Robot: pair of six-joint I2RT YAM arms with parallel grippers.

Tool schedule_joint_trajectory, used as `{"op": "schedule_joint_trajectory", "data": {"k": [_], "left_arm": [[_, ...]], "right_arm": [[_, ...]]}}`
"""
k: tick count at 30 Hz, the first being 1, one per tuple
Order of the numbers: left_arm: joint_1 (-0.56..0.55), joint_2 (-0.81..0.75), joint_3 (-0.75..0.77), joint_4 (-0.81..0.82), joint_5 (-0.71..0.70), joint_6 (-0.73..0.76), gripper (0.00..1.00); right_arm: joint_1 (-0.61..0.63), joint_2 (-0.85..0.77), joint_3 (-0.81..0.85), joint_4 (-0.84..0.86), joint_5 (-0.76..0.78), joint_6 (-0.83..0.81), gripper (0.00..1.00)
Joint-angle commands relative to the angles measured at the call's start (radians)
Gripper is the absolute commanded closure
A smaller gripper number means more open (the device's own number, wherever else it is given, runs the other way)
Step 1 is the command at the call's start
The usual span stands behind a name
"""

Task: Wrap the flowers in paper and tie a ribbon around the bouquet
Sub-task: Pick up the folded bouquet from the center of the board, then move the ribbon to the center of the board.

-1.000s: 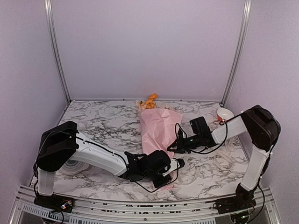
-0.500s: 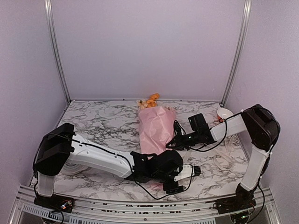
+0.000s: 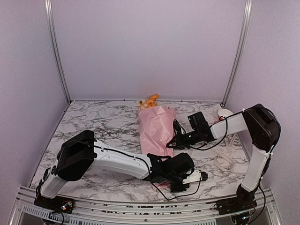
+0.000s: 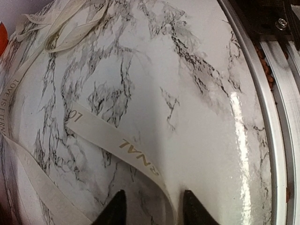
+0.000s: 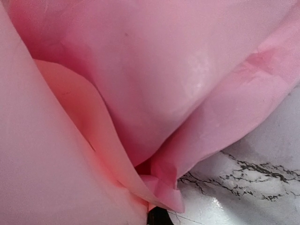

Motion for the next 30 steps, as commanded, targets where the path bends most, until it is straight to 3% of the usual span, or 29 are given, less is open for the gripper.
{"op": "schedule_joint_trajectory", "data": {"k": [1, 7, 15, 22, 30], "left_arm": [[0.007, 0.005, -0.007, -0.126, 0.041, -0.043, 1.0], [0.005, -0.233, -0.276, -0.062, 0.282, -0.176, 1.0], [0.017, -0.496, -0.646, -0.011, 0.394, -0.337, 1.0], [0.071, -0.668, -0.91, 0.184, 0.365, -0.536, 1.0], [0.222, -0.792, -1.093, 0.218, 0.199, -0.696, 1.0]], "right_arm": [[-0.004, -0.015, 0.056, -0.057, 0.025, -0.031, 1.0], [-0.005, -0.02, 0.124, -0.153, 0.014, -0.036, 1.0], [-0.012, -0.023, 0.182, -0.231, 0.02, -0.057, 1.0], [-0.014, -0.02, 0.215, -0.268, -0.002, -0.056, 1.0], [-0.014, -0.045, 0.244, -0.322, -0.013, -0.064, 1.0]]}}
